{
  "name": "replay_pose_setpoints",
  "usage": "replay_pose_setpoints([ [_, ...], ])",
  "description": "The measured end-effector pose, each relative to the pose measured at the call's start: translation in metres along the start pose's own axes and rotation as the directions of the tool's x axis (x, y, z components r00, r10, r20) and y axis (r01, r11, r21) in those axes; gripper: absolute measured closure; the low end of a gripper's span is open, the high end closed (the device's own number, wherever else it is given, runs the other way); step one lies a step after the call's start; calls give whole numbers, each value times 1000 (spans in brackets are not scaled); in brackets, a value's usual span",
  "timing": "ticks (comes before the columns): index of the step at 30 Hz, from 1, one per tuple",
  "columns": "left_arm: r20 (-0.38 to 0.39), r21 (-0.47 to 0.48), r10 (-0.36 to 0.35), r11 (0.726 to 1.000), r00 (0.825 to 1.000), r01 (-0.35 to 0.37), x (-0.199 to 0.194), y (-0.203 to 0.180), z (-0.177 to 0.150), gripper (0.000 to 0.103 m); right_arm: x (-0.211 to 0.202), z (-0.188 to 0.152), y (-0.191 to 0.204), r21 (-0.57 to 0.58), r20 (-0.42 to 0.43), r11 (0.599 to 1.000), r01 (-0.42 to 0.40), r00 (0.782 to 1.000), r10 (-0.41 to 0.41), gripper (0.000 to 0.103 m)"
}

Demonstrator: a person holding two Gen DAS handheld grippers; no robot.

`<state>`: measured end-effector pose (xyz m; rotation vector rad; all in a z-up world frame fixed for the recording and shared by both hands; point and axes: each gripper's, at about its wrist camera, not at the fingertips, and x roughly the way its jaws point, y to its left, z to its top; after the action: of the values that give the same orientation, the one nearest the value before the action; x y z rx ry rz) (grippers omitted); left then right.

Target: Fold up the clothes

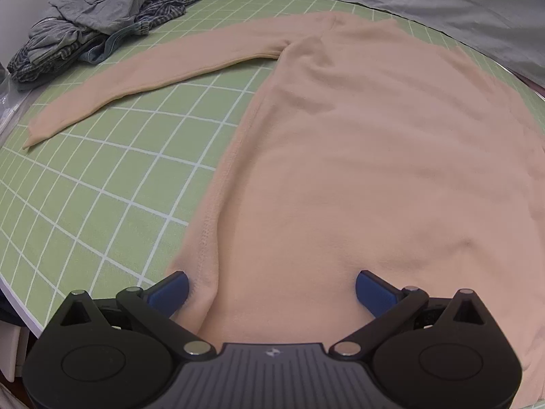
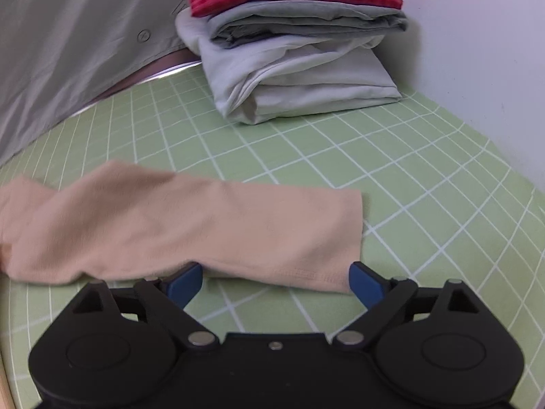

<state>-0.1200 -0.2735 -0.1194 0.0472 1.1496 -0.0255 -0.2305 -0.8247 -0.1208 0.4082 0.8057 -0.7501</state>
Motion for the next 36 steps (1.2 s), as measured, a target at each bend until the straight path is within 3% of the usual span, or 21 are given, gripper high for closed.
replay_pose_setpoints([
  [10,-10,-28,10,1000,1000,-11,-1,0,1,0,-3,8,-23,233,25,969,-81,997,77,6],
  [17,-14,-32,12,999,1000,-13,-1,0,1,0,5,6,-8,88,-7,996,-6,1000,6,10],
  [20,-3,-29,9,1000,1000,-9,-1,1,0,0,4,2,-3,8,12,1000,9,1000,-9,22],
  [22,7,-26,8,1000,1000,-8,-1,2,-2,0,1,-1,0,-59,36,998,-16,999,18,46],
  [23,8,-25,8,1000,1000,-7,-1,1,-2,0,0,-1,0,-83,42,996,-42,998,45,52],
  [25,5,-21,5,1000,1000,-5,-1,1,-1,0,-3,-1,3,-119,39,990,-73,996,78,78],
  [27,3,-15,0,1000,1000,0,0,2,0,0,-6,-2,8,-144,29,986,-86,995,91,93],
  [28,3,-12,-2,1000,1000,2,0,2,1,0,-8,-4,10,-154,24,984,-85,996,90,97],
  [36,26,18,-17,1000,1000,16,1,1,-2,0,-43,-40,13,-187,-6,981,-48,999,48,98],
])
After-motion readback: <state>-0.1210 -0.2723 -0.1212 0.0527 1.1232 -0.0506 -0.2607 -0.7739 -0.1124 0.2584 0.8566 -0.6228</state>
